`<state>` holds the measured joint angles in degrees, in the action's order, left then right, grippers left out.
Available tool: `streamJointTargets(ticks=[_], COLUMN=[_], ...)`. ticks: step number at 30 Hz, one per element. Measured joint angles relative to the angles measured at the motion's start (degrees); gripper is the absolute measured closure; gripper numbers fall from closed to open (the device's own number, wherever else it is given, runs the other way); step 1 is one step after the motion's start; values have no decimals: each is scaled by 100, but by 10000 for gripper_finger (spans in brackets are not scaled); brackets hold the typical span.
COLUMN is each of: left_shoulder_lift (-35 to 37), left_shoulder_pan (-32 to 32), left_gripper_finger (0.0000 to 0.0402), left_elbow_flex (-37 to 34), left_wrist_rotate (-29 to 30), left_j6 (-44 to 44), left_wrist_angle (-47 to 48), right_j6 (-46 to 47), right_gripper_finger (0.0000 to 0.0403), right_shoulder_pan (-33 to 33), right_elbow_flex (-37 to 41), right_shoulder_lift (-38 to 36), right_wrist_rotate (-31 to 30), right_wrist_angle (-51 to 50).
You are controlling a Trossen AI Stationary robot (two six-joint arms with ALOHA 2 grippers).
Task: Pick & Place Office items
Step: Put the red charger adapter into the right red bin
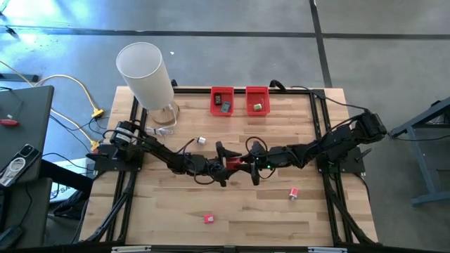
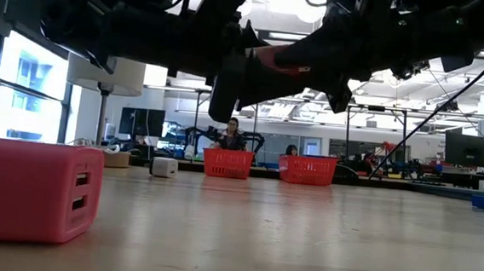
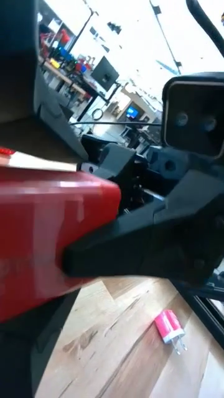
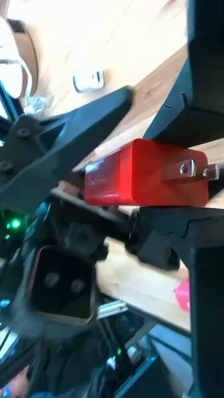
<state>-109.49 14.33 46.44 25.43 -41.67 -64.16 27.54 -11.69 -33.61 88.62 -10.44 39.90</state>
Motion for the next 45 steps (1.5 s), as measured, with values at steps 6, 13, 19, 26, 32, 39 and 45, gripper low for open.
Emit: streamJointTargets(ticks=[6,13,19,26,32,39,45], left_shoulder_lift=[0,0,0,0,0,0,0], left_shoulder_pan=[2,48,48,46,34,20,20], left_gripper_finger=[71,66,65,65,65,65,65], left_elbow_flex=[0,0,0,0,-4,-4,-4], left_wrist_rotate=[4,22,24,30,30,30,30], left_j6=[464,444,501,1451,2434,2662,2675], left_wrist_angle=[-32,-22,-17,-14,-13,-11,93], right_j6=[-9,76,113,54,-237,-346,-771], right_gripper_finger=[293,293,293,293,293,293,293], right_shoulder_pan=[-75,-148,-146,-128,15,551,1553], right_elbow_flex=[2,2,2,2,2,2,2], right_shoulder_lift=[4,4,2,-233,-826,-1455,-1467], right_wrist_rotate=[-341,-977,-1415,-1971,-2555,-3373,-2791], right_wrist_angle=[-334,-1008,-1336,-1957,-2664,-3649,-3559])
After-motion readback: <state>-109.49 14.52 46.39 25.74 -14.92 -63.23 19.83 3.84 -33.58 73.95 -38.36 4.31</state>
